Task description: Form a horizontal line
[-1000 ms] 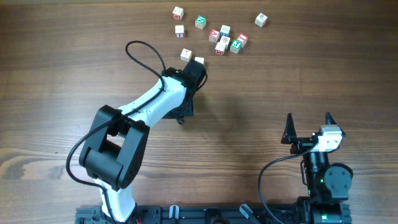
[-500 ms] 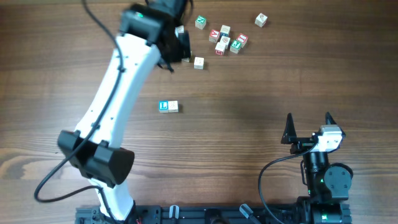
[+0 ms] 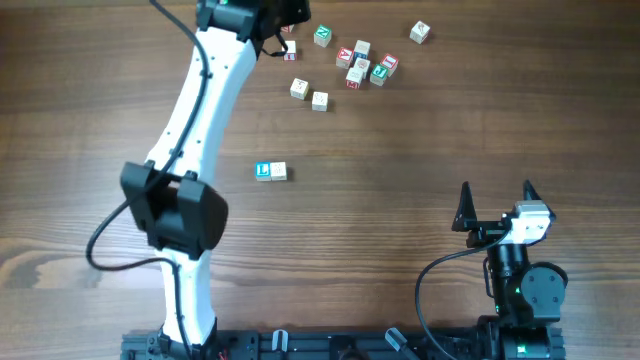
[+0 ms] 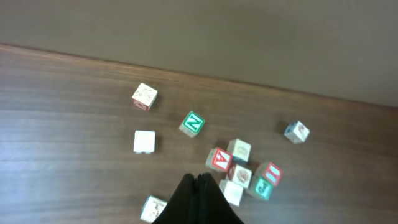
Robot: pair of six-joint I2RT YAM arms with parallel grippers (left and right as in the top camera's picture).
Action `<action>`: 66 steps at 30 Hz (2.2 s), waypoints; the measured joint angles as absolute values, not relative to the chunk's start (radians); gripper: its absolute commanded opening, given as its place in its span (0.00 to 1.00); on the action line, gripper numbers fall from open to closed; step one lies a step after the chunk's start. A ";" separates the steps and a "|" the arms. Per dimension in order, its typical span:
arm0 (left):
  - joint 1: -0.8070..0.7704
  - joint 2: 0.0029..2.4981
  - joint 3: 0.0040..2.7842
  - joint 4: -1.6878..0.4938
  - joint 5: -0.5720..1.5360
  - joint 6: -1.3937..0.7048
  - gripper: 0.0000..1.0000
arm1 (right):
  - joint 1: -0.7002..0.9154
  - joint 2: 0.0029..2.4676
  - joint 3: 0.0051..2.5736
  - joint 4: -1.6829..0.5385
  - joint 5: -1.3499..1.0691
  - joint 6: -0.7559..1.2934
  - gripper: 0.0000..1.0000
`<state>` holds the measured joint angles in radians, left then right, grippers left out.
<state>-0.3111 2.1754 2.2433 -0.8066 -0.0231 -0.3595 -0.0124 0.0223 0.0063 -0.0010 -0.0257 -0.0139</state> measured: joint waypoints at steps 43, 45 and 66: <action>-0.419 2.344 1.936 -0.791 0.047 -0.274 0.42 | -0.012 0.022 0.006 -0.001 -0.026 -0.014 1.00; -0.419 2.344 1.936 -0.791 0.043 -0.270 0.45 | -0.012 0.022 0.006 -0.001 -0.026 -0.014 1.00; -0.419 2.232 1.926 -0.982 0.035 -0.290 0.23 | -0.012 0.022 0.006 -0.001 -0.026 -0.014 1.00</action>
<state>-0.4191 2.2322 1.9263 -0.9817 0.0345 -0.2905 -0.0124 0.0223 0.0063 -0.0006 -0.0257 -0.0139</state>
